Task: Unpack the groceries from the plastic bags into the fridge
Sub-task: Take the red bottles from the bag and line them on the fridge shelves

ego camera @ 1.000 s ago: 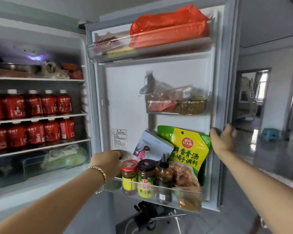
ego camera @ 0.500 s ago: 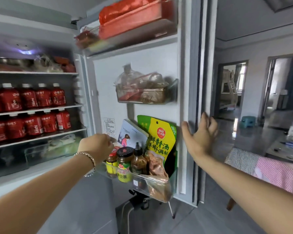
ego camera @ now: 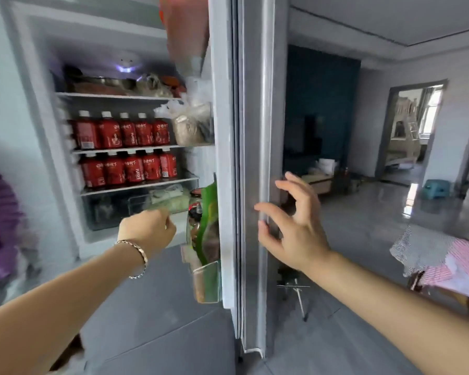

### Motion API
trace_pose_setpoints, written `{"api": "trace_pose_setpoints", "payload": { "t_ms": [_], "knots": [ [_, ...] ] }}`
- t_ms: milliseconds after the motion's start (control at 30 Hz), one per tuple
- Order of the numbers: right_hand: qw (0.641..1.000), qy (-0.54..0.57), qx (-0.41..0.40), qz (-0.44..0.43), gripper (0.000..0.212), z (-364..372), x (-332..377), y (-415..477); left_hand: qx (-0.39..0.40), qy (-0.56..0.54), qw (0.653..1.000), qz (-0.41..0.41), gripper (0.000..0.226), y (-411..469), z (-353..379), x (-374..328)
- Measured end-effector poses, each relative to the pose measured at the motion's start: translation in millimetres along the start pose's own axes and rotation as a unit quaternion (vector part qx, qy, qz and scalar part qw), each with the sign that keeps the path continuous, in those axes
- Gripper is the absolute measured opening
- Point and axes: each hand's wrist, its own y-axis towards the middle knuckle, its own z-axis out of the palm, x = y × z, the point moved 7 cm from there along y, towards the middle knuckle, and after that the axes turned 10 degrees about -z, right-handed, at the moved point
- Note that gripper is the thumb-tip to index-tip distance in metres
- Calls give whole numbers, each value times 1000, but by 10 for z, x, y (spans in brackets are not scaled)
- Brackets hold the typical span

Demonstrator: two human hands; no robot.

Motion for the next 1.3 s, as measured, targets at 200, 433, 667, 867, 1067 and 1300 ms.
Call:
{"api": "trace_pose_setpoints", "payload": {
  "t_ms": [200, 433, 667, 867, 1067, 1300],
  "knots": [
    [990, 77, -6, -117, 20, 779, 1010, 595, 78, 41, 992, -91, 16, -100, -8, 1145],
    [973, 96, 35, -206, 34, 2053, 1940, 1160, 96, 78, 973, -197, 26, -118, 15, 2456],
    [975, 65, 59, -206, 46, 3377, 2605, 1664, 65, 86, 950, -294, 27, 277, -49, 3282],
    [963, 4, 135, -233, 62, 4508, 2726, 1925, 66, 115, 931, -340, 30, 806, 114, 3631],
    [944, 8, 225, -243, 82, 5251, 2693, 2103, 61, 119, 920, -369, 28, 1111, 257, 4039],
    [933, -12, 253, -255, 74, 5478, 2689, 2116, 89, 140, 917, -362, 22, 1317, 414, 4300]
  ]
}}
